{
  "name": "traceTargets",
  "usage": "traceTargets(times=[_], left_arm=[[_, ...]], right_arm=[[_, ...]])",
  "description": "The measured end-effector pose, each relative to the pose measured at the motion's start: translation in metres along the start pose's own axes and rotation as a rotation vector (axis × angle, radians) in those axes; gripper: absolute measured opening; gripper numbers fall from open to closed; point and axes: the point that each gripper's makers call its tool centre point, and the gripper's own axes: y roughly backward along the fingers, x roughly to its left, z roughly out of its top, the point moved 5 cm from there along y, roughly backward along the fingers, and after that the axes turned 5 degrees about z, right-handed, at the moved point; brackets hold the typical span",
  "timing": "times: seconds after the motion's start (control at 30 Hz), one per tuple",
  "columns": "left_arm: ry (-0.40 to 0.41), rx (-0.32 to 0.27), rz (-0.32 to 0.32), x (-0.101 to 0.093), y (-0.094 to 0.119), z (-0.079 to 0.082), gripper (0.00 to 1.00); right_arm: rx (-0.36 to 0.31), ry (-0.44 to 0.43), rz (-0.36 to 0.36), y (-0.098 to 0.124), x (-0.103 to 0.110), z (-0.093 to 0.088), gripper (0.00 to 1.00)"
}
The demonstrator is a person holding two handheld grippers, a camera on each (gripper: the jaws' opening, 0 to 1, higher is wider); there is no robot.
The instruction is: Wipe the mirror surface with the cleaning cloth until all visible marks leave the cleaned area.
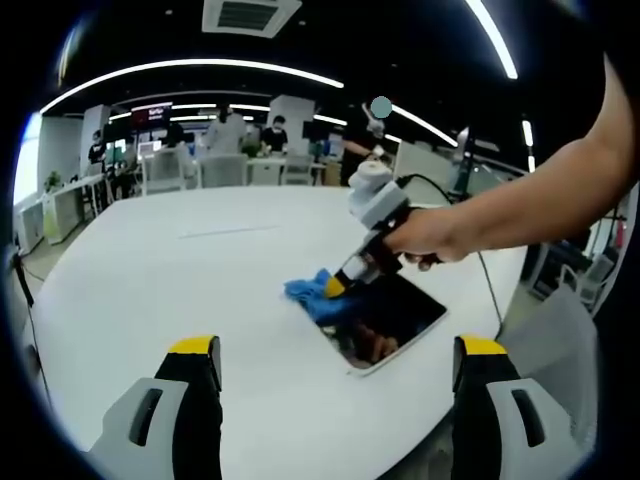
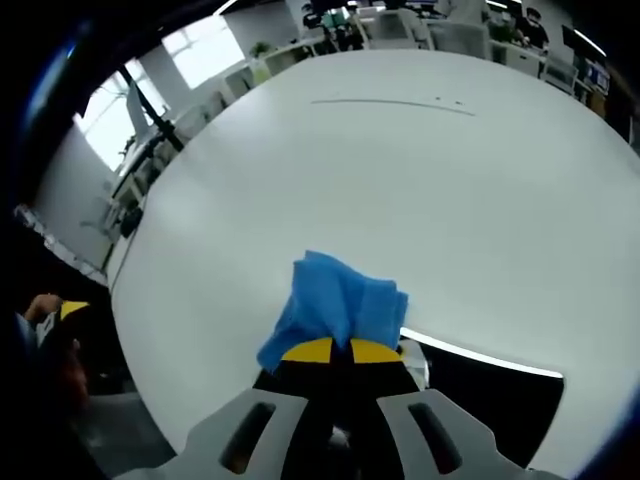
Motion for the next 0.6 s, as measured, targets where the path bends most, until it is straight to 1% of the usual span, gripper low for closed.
traceTargets(times=[0.6], left_arm=[[-0.007,0.003,-0.001,-0.001,0.000,0.000,0.96]], right_arm=[[0.009,-0.020,-0.043,0.021,-0.028,-0.012,0.00]])
